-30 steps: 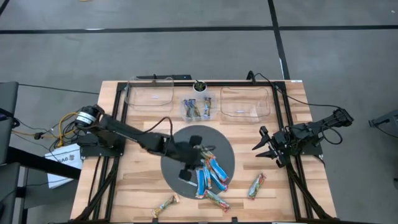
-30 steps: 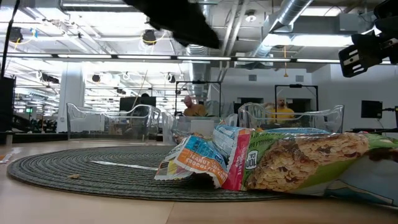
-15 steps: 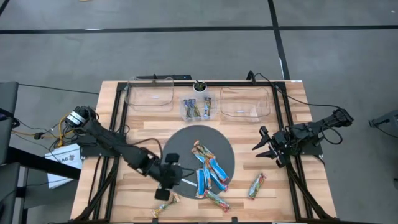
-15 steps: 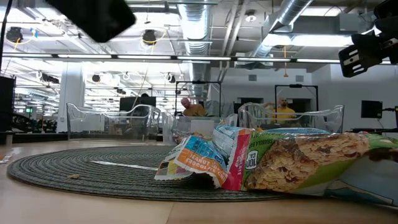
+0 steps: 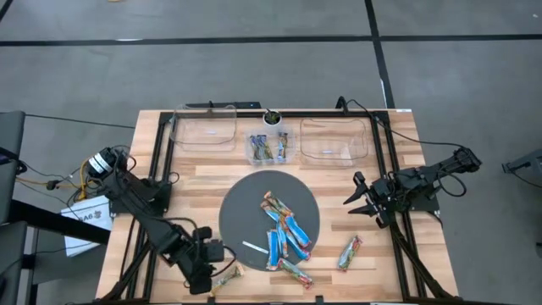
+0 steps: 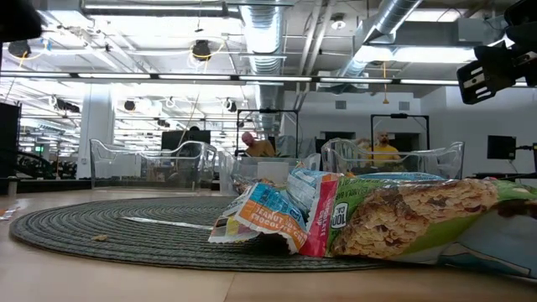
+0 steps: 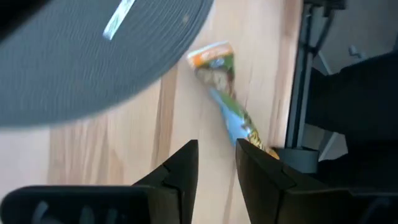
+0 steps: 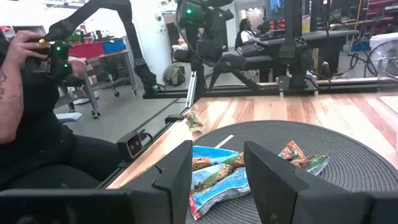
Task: Pick and place Granola Bars by type
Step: Put the yellow granola bar into the left transparent bin
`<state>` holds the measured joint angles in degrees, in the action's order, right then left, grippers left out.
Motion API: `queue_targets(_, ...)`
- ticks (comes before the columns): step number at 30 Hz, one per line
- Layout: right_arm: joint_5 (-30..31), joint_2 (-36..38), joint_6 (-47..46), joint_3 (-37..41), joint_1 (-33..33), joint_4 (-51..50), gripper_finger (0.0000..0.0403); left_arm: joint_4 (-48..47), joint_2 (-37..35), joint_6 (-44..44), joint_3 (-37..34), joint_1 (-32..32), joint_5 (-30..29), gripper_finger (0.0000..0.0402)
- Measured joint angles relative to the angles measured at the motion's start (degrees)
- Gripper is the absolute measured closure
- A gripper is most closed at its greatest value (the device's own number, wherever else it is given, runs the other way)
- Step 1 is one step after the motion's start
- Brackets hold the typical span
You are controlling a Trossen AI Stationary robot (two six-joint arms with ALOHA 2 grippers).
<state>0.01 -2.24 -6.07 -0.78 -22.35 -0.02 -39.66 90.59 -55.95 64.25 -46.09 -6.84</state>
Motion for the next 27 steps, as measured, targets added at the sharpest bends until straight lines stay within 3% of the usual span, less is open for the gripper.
queue_targets(10, 0.0, 0.0, 0.0, 0.0, 0.0, 0.0, 0.0264, -0.5, 1.2, -19.2, -2.4, -2.1, -1.8, 0.0302)
queue_targets(20, 0.0, 0.0, 0.0, 0.0, 0.0, 0.0, 0.0264, 8.8, 3.3, -22.9, -5.0, -1.4, -3.7, 0.0302)
queue_targets(27, 0.0, 0.0, 0.0, 0.0, 0.0, 0.0, 0.0266, 16.7, 8.1, -22.2, -5.0, -1.5, -0.8, 0.0302)
